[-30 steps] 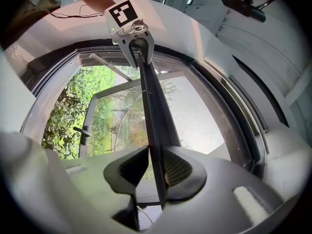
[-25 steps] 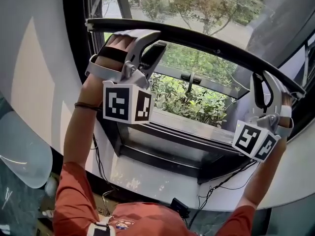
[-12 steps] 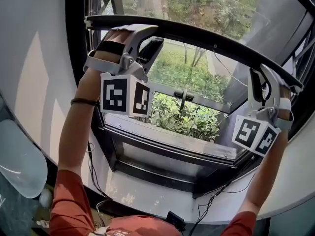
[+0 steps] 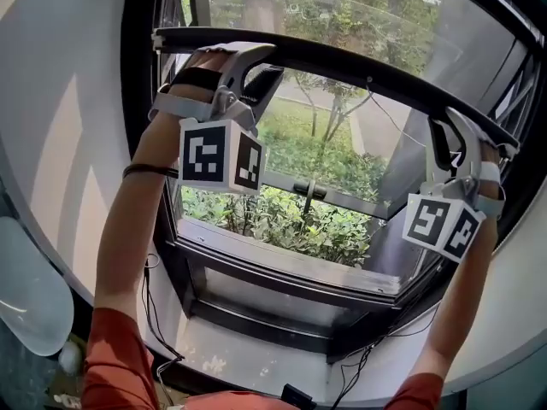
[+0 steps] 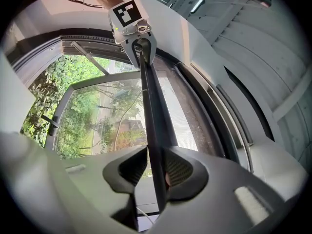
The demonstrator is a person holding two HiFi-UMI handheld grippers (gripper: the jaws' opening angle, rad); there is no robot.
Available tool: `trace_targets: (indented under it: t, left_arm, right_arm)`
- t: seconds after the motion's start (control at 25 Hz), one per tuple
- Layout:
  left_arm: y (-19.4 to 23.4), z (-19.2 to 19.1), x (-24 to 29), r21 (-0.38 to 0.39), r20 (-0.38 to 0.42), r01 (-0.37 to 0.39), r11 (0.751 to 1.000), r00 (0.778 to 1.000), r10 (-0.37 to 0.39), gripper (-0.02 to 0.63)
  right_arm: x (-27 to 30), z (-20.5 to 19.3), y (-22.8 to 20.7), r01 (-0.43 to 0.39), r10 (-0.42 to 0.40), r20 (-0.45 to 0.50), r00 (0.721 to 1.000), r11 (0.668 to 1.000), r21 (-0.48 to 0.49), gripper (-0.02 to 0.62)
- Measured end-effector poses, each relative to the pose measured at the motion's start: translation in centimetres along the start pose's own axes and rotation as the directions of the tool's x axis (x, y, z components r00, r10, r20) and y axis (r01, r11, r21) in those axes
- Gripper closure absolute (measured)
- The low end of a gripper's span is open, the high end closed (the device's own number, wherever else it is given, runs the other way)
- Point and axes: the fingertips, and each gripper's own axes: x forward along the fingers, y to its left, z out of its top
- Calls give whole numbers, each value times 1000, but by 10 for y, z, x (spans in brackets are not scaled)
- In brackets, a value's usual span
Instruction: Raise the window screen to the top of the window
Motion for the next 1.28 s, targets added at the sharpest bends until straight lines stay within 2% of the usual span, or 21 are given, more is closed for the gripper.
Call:
trace_targets:
  t: [0.44,0.68,1.12,1.28]
  left_arm:
    - [44,3,25,41,9,-49,998,999,49,488]
    - [68,5,38,62,19,-111,992,994,110,488]
    - [128,8,63,67,17,-153,986,988,152,487]
    - [133,10,69,76,18,-185,980,983,184,486]
  right_arm:
    - [28,0,-43,61,-61,3,998,998,-32,480]
    - [42,1,-67,99,-99,5,995,994,-53,480]
    - [74,6,-126,141,-142,-8,990,985,-96,482]
    - [77,3,-132,158,-161,-15,987,981,-110,482]
